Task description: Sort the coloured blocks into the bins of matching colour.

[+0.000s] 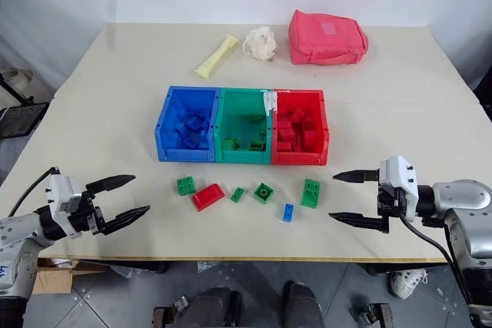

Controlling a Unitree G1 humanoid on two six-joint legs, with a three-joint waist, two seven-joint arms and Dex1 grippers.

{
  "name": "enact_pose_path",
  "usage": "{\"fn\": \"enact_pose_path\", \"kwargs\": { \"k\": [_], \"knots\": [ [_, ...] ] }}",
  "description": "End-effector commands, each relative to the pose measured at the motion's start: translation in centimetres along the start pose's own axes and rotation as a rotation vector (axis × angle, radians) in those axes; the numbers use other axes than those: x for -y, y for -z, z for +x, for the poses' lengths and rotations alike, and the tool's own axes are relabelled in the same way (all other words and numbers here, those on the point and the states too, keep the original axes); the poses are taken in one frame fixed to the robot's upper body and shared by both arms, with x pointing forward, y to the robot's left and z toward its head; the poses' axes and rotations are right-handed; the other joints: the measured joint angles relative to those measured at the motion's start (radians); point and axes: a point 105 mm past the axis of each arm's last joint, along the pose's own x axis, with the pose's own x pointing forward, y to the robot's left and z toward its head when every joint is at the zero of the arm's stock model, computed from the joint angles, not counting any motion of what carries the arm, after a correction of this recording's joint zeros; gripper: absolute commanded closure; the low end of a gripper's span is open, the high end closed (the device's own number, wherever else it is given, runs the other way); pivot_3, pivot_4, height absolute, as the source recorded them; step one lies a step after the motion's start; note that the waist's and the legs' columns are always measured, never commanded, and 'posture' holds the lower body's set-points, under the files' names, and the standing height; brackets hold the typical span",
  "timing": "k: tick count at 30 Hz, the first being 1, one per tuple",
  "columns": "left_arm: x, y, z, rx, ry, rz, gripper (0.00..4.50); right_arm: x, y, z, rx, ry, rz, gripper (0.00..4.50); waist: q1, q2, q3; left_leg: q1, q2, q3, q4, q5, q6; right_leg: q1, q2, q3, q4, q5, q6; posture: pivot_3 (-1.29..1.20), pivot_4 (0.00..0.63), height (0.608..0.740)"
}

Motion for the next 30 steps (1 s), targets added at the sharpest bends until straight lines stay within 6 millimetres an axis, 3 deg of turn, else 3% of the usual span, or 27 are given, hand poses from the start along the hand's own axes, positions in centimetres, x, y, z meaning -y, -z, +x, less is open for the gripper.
{"fn": "enact_pose_path", "kwargs": {
  "k": [1,9,20,27,30],
  "knots": [
    [-0.2,-0.9,-0.1,0.029,-0.011,0.015,0.01,0.4,-0.7,0.0,0.007,0.014,-0.025,0.00,0.000,0.000,0.000,0.000,0.000,0.000,0.000,0.000,0.000,0.000,0.000,0.000,0.000,0.000,0.000,0.00,0.150,0.740],
    [1.4,-2.0,1.5,0.083,0.111,-0.034,0.01,0.7,0.4,-0.5,-0.172,0.025,0.029,0.00,0.002,0.000,0.000,0.000,0.000,-0.001,0.000,0.000,0.000,0.000,0.000,0.000,0.000,0.000,0.000,0.00,0.150,0.740],
    [1.9,-1.3,2.1,0.065,0.199,-0.016,0.01,-0.8,1.6,-6.1,-0.288,0.113,0.084,0.00,0.005,0.000,0.000,0.000,0.000,-0.001,0.000,0.000,0.000,0.001,0.000,-0.003,-0.001,0.000,0.000,0.00,0.150,0.740],
    [2.5,-1.3,2.0,0.066,0.212,-0.012,0.01,-1.8,0.7,-4.3,-0.258,0.059,0.067,0.00,0.000,0.001,0.000,0.001,0.001,0.002,0.000,0.000,0.000,0.001,0.001,-0.004,0.000,0.000,0.000,0.00,0.150,0.740],
    [3.1,-1.4,1.8,0.072,0.213,-0.024,0.01,-2.8,-0.4,-0.3,-0.222,-0.050,0.049,0.00,-0.002,0.001,0.000,0.001,0.001,0.001,0.000,0.000,0.000,0.001,0.000,-0.002,-0.001,0.000,0.000,0.00,0.150,0.740]
  ]
}}
